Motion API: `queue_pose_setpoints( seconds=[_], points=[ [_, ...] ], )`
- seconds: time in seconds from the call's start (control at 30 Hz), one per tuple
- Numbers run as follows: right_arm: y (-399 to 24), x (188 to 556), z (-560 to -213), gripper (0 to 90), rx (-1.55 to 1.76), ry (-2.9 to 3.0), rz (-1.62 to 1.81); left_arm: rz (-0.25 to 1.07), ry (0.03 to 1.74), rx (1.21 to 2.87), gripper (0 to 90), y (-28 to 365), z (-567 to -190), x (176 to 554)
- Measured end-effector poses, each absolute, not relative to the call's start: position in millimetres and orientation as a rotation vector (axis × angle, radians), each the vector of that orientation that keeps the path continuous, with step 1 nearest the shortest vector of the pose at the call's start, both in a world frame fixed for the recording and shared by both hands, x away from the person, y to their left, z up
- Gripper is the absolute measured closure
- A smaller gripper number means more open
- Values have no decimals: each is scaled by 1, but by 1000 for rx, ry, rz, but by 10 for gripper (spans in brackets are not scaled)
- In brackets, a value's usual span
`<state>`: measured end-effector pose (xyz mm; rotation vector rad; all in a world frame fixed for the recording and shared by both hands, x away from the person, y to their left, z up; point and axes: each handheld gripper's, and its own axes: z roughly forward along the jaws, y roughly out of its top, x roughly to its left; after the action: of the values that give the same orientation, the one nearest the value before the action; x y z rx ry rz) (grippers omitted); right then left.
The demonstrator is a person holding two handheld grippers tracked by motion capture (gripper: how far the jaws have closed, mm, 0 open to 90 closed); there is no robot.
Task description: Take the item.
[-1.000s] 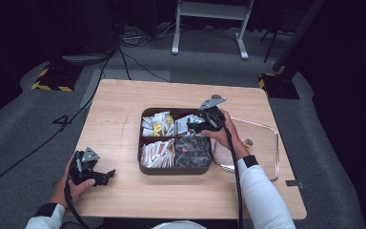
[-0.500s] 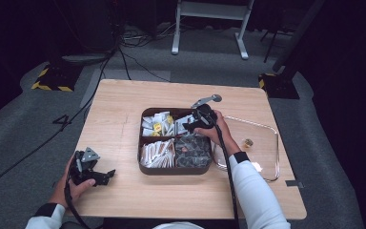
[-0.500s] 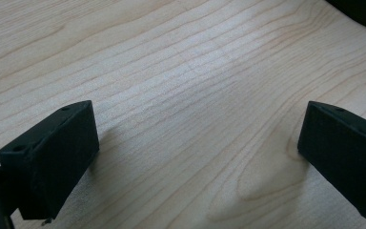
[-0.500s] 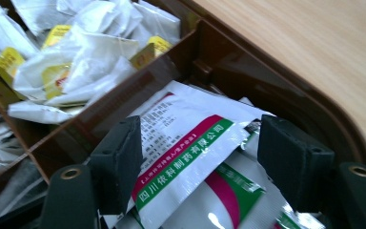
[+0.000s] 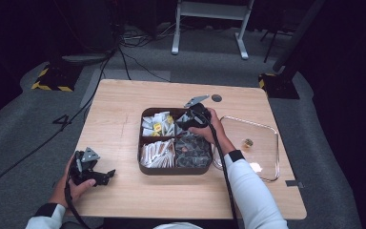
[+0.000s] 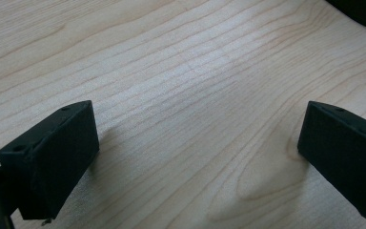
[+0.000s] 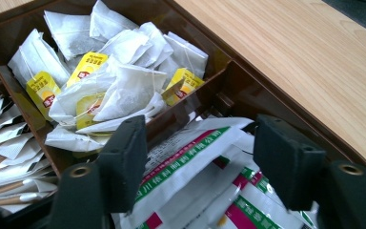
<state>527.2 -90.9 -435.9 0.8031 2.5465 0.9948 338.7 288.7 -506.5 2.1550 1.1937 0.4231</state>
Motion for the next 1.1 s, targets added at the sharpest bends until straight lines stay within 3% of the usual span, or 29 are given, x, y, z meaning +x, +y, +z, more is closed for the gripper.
queue_pose_setpoints(
  seconds=[0.17, 0.3, 0.6, 1.1],
  points=[
    [-85, 529, -437, 475, 806, 2571, 996, 423, 1193, 2155, 3, 289, -507, 339],
    [-79, 527, -438, 621, 782, 2605, 947, 424, 1194, 2154, 3, 289, -507, 339],
    [-79, 523, -439, 850, 748, 2625, 935, 424, 1194, 2155, 3, 289, -507, 339],
    [-95, 511, -412, 868, 743, 2521, 1084, 424, 1195, 2154, 3, 289, -507, 339]
  ],
)
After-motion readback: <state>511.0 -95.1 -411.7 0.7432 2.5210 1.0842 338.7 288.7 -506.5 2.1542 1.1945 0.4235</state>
